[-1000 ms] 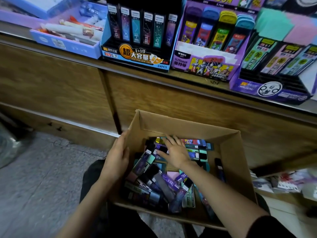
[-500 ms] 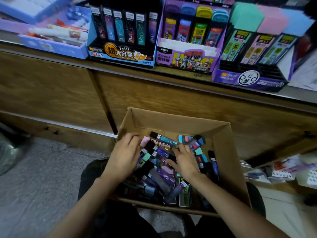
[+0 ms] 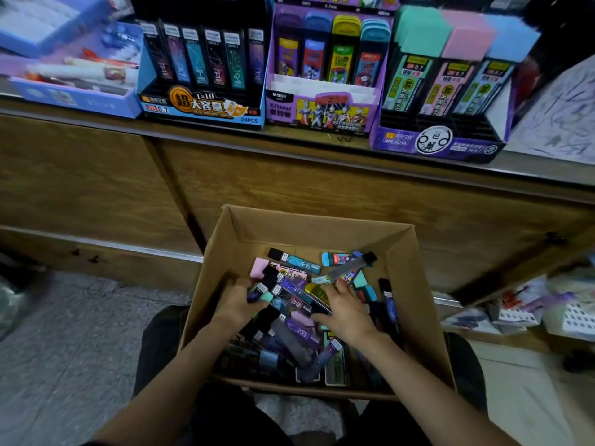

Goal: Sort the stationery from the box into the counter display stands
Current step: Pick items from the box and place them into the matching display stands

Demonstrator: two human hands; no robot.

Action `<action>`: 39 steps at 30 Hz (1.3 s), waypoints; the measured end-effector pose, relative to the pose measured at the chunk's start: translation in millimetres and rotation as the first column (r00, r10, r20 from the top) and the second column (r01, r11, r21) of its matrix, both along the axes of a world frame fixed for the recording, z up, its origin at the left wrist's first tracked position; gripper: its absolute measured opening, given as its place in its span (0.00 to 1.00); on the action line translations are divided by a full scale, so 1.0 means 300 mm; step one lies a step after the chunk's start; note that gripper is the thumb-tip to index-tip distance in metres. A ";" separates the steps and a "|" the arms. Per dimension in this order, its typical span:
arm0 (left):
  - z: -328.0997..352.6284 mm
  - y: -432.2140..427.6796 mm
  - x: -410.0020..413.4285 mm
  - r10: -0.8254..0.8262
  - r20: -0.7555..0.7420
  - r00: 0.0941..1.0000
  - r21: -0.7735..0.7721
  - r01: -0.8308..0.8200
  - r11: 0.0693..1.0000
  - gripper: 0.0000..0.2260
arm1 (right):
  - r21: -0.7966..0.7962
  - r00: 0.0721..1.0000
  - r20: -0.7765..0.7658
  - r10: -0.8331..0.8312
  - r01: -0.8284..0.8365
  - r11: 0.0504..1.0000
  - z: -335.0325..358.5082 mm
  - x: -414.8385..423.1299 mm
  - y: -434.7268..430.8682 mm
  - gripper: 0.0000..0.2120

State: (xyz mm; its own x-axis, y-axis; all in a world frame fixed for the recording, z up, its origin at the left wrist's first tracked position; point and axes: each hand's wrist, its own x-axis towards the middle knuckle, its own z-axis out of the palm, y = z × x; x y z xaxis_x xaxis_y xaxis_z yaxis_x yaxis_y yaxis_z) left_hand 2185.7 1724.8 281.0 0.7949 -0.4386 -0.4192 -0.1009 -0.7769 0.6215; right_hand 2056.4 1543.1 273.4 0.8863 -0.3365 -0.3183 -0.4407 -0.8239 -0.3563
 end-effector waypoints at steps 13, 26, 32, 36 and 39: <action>0.006 -0.004 -0.018 0.069 0.174 0.982 -0.172 -0.039 0.984 0.09 | 0.381 0.906 0.125 -0.404 0.332 0.863 0.026 0.024 -0.023 0.14; 0.121 -0.171 -0.206 -0.237 -0.307 0.922 -0.619 -0.004 0.785 0.16 | 0.920 0.695 0.050 -0.717 0.248 0.304 0.163 0.027 0.031 0.10; 0.132 -0.175 -0.194 -0.212 -0.395 0.894 -0.638 -0.101 0.764 0.22 | 0.988 0.625 -0.110 -0.773 0.151 -0.019 0.220 0.038 0.058 0.13; 0.139 -0.151 -0.186 -0.188 -0.358 0.914 -0.640 -0.094 0.763 0.17 | 0.995 0.639 -0.055 -0.768 0.099 0.010 0.211 0.024 0.074 0.13; 0.145 -0.146 -0.174 -0.122 -0.241 0.963 -0.635 -0.062 0.770 0.08 | 0.978 0.634 0.045 -0.772 0.129 0.163 0.197 0.017 0.076 0.12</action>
State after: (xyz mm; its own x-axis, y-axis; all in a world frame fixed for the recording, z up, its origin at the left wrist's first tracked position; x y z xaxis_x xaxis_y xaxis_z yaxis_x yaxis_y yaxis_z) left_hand 2133.5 1681.2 324.3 0.6821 -0.6970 -0.2211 0.1145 -0.1968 0.9737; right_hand 2061.6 1565.9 332.4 0.7611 -0.5438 -0.3535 -0.1134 0.4251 -0.8980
